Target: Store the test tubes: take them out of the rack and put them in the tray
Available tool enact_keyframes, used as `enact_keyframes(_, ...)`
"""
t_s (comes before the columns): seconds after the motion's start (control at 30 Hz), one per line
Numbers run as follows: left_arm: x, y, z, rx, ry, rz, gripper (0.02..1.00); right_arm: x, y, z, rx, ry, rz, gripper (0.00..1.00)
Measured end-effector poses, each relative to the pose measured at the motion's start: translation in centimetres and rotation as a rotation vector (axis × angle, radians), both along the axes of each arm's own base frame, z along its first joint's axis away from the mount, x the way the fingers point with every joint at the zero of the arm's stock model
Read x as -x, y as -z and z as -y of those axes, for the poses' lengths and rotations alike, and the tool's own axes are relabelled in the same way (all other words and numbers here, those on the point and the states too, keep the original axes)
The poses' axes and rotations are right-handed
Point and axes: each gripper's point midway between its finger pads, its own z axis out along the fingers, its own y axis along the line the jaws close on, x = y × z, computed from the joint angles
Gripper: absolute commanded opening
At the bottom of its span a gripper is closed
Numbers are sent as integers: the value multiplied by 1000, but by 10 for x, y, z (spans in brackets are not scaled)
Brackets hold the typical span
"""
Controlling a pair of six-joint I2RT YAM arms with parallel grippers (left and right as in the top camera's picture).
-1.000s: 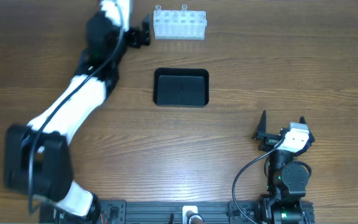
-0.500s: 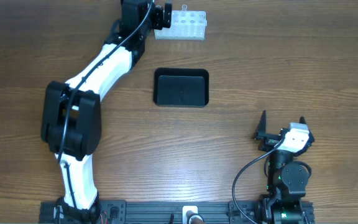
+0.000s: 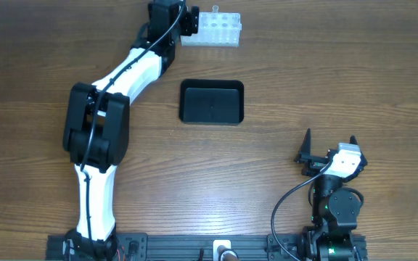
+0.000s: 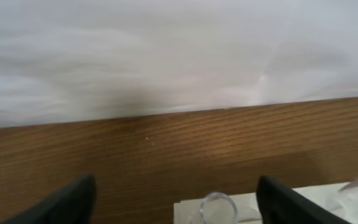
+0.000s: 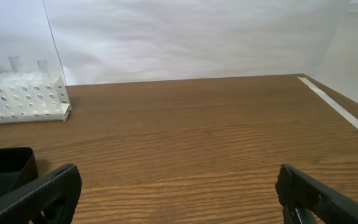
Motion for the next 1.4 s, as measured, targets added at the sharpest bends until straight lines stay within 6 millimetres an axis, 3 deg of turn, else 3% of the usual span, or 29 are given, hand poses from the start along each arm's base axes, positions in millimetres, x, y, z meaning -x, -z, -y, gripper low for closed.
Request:
enact_keyframes(0.6, -1, 10, 10, 12, 5, 2, 575, 0, 0, 0, 0, 0, 0, 993)
enact_keyframes(1.1, 0, 18, 16, 23, 8, -12, 255, 0, 0, 0, 0, 0, 0, 991)
enact_keyframes(1.4, 0, 18, 16, 24, 8, -12, 191, 0, 0, 0, 0, 0, 0, 991)
